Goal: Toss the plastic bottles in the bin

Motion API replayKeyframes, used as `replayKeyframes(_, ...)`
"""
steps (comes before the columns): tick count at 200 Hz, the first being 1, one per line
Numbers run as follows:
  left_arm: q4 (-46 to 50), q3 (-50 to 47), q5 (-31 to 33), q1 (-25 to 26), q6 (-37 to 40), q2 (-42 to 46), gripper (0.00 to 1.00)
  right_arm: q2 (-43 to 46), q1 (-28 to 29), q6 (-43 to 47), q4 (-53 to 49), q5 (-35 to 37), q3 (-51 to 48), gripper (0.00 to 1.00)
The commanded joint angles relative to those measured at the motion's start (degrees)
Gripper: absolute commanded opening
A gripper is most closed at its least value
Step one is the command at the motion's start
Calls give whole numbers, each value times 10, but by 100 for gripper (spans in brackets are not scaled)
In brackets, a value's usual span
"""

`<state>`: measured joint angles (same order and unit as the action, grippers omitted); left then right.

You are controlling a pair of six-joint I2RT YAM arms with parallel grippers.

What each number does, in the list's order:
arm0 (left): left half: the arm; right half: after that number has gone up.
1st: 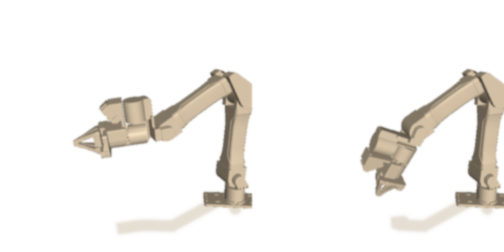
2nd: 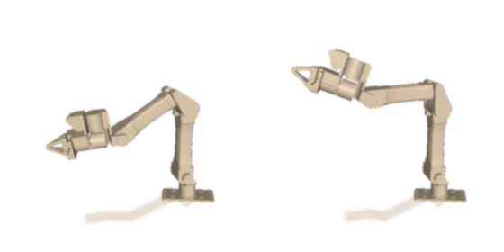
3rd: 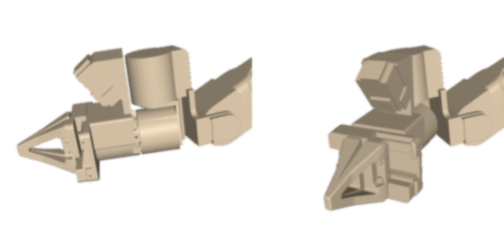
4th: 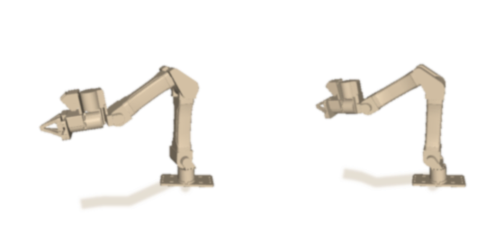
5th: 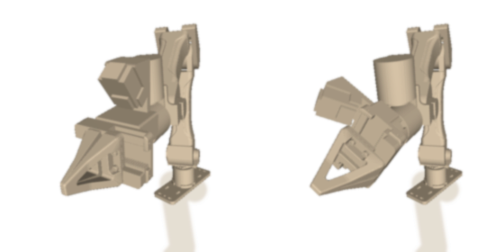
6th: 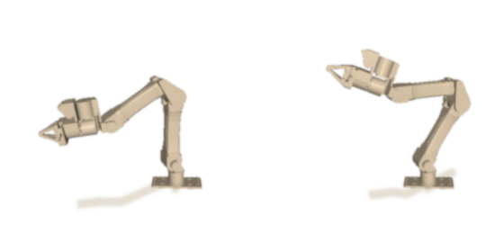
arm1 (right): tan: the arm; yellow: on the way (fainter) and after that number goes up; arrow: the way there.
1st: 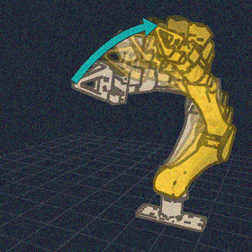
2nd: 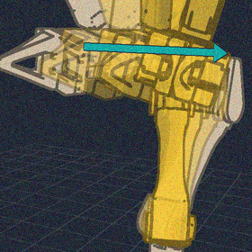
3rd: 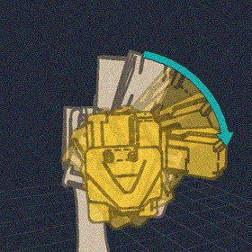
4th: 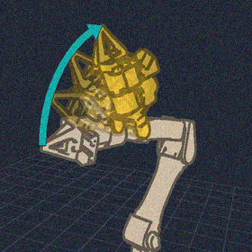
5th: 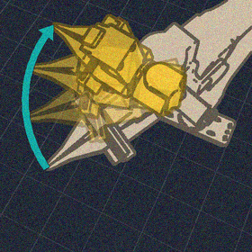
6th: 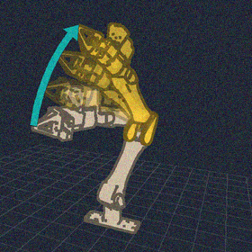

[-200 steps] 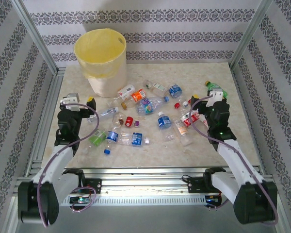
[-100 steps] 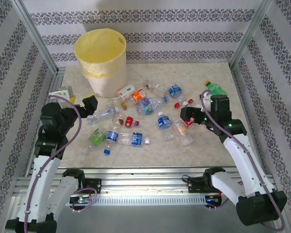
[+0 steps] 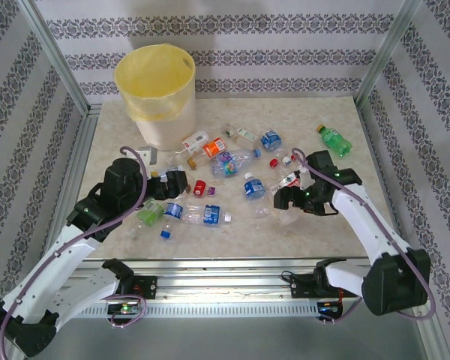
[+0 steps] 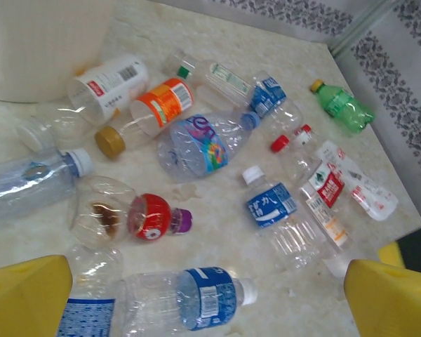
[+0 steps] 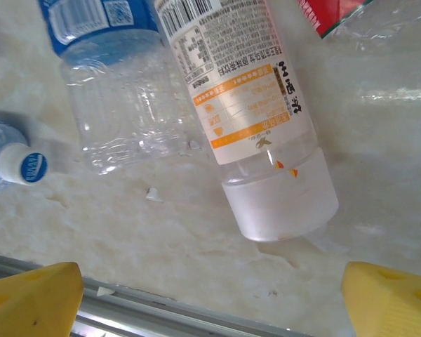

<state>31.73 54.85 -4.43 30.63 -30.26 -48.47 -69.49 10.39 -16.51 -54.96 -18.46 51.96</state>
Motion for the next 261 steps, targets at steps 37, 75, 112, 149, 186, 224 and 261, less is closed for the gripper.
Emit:
replayKeyframes(37, -1, 66, 51, 65, -36, -56, 100, -83, -1, 9, 37, 50, -20, 89)
replayKeyframes(75, -17, 79, 55, 72, -36, -62, 100, -108, 1, -2, 68, 55, -24, 87)
replayKeyframes(112, -4, 81, 41, 72, -46, -38, 100, -132, 3, 3, 79, 41, -24, 84)
replayKeyframes(149, -4, 46, 57, 72, -63, 7, 100, -151, 13, -7, 82, 48, -19, 81)
replayKeyframes(186, -20, 39, 59, 72, -72, -4, 100, -160, 22, -16, 85, 45, -19, 77)
replayKeyframes(224, -46, 60, 52, 95, -93, -50, 100, -167, 25, -24, 90, 63, -22, 74)
replayKeyframes(261, -30, 83, 81, 129, -67, -70, 100, -187, 25, -32, 99, 80, -11, 68)
